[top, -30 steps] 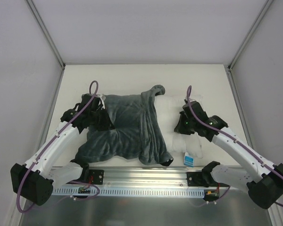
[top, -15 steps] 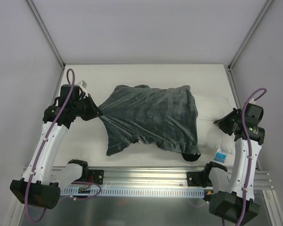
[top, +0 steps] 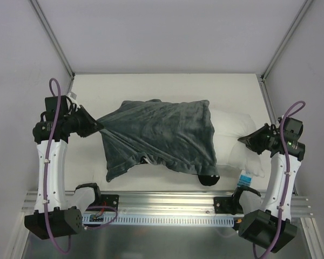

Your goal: Remove the pillowcase from the pillow

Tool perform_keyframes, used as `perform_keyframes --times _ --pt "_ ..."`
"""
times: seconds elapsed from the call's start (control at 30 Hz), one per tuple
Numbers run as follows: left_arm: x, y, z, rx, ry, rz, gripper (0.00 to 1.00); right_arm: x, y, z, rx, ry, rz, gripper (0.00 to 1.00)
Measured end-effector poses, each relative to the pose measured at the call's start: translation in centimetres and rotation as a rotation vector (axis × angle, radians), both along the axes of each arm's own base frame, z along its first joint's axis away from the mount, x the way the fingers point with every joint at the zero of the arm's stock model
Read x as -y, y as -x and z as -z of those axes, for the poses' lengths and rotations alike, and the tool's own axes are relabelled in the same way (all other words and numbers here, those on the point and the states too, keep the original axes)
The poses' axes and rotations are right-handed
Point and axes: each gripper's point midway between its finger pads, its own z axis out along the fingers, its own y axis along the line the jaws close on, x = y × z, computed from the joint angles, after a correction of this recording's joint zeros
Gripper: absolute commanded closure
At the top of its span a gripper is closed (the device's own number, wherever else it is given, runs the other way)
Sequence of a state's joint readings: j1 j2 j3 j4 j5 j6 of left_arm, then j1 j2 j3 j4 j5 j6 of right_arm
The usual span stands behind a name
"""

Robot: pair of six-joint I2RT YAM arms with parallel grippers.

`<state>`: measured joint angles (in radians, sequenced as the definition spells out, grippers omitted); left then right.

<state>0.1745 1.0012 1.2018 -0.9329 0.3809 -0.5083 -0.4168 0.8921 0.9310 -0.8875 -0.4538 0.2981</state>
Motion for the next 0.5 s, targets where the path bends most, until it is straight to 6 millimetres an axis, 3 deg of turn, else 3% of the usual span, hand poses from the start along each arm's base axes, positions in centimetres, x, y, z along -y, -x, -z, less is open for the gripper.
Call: perform_keyframes --times 0.17,0.3,0.33,0.37,0.4,0.43,0.5 --pt "0.7 -0.5 1.3 -0.009 0.028 0.034 1.00 0.5 -2.0 -1.5 0.020 -0.033 0.025 0.99" --pt "3.6 -1.7 2.6 -0.019 -0.011 0.163 1.00 1.5 -4.6 -1.8 0.010 -0.020 0.027 0.96" --pt "4.4 -2.1 2.9 -0.019 -0.027 0.197 1.00 1.9 -5.4 -1.8 0.013 -0.010 0.031 0.85" --pt "5.1 -2.5 3.2 -0.021 -0.042 0.223 1.00 2.3 -6.0 -1.7 0.015 0.000 0.034 0.67" --pt "5.7 -2.9 3.4 -0.022 -0.053 0.249 0.99 2.7 -6.5 -1.7 0.018 0.012 0.039 0.33" --pt "6.4 -3.2 3.6 -0.017 -0.059 0.274 0.80 3.2 -6.8 -1.7 0.025 0.034 0.046 0.22" --pt "7.0 -3.9 3.9 -0.004 -0.073 0.309 0.55 4.0 -7.1 -2.2 0.057 0.088 0.055 0.05"
